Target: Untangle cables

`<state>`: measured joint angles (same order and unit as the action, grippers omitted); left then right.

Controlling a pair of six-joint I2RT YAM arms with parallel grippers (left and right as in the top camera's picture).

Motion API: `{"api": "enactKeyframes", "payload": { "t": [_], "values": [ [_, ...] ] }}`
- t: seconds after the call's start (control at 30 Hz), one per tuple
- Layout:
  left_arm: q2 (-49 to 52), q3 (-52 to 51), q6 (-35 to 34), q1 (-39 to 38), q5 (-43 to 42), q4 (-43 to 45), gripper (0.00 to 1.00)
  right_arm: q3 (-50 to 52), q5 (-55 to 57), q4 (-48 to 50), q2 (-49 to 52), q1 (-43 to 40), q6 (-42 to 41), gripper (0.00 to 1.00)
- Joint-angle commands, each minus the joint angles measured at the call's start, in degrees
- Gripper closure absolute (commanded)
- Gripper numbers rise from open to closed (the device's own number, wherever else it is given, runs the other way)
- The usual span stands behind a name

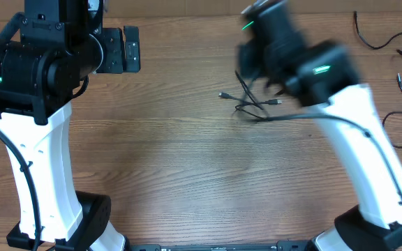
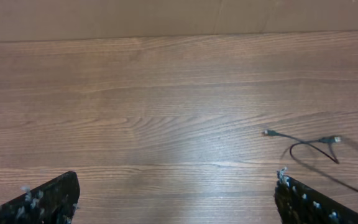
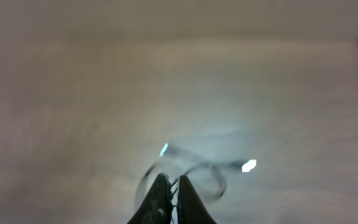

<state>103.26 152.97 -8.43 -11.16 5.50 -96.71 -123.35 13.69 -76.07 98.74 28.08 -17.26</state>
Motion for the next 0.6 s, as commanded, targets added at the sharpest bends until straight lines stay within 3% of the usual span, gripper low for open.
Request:
{"api": "enactKeyframes", "payload": {
  "t": [0.0,0.13,0.27,0.4,0.53,0.57],
  "values": [
    [-0.5,0.1,0.9,-0.1,-0.7,-0.1,0.00,-11.7,-2.1,0.0,-1.8,-10.5,4.3,0.96],
    [-0.5,0.1,0.9,-0.1,-0.7,0.3,0.00,-20.3,-8.3,1.6,-1.8,-21.5,6.3,0.96],
    [-0.5,0.1,0.9,-0.2,-0.7,0.5,0.00,-24.4,-22.6,-1.0,-1.8,-28.9,6.7,0.96],
    [-0.5,0.1,0.9,-0.2,-2.1,0.4,0.00,-18.0,-27.9,-9.5,0.5,-26.4,7.1,0.96],
    [-0.5,0.1,1.0,-0.2,-2.8,0.2,0.00,-8.8,-27.9,-11.7,2.1,-22.1,6.6,0.96],
    [-0.5,0.1,1.0,-0.2,-2.8,-0.1,0.00,-5.9,-27.6,-11.3,2.3,-21.0,5.7,0.92]
  ]
}}
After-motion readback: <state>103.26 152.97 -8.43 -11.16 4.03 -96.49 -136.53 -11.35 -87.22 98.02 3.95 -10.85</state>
